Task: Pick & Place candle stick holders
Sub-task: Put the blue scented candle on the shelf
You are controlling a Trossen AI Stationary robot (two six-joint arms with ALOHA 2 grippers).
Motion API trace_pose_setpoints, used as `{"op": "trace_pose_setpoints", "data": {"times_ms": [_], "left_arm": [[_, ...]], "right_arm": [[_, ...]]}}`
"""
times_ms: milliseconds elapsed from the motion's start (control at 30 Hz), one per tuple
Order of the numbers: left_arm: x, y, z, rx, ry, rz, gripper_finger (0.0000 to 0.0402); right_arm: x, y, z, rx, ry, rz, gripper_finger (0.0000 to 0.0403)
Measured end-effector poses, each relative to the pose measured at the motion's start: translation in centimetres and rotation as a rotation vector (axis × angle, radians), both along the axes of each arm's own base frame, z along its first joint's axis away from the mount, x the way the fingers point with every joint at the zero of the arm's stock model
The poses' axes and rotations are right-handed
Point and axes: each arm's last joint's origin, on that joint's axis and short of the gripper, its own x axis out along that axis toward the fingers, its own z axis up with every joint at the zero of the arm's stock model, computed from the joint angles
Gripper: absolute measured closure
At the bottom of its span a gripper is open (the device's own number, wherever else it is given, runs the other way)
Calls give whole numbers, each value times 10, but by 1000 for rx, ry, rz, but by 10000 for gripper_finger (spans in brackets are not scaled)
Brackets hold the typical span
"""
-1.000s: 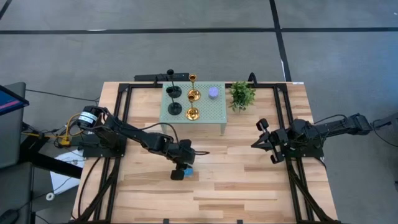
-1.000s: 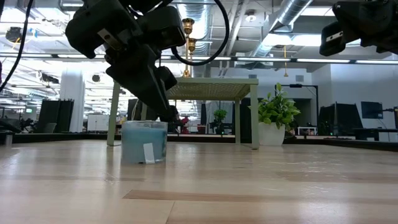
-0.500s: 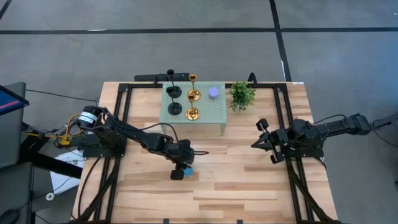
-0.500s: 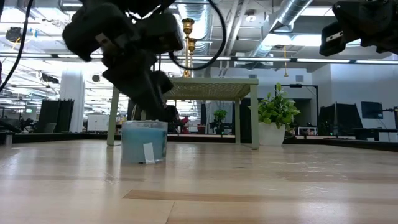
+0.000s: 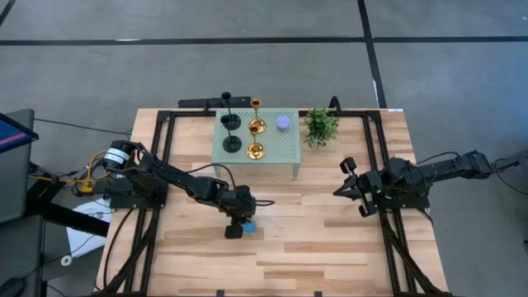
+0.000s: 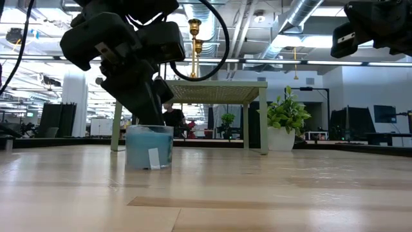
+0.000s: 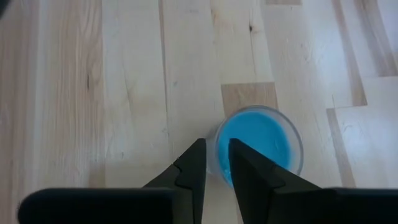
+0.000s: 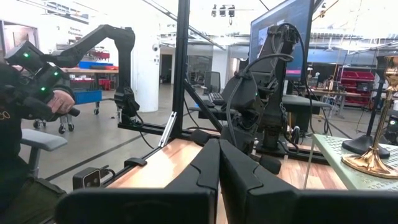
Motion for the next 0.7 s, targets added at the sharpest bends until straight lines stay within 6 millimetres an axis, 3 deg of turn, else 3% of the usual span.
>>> {"op": "trace_pose_setpoints", "data": {"times_ms": [500, 700], "left_arm": [[0, 0, 0, 0, 0, 6, 392], [0, 0, 0, -9, 2, 36, 395]], "right_arm": [[0, 0, 1, 2, -15, 0, 403], [0, 0, 1, 2, -15, 0, 403]]}}
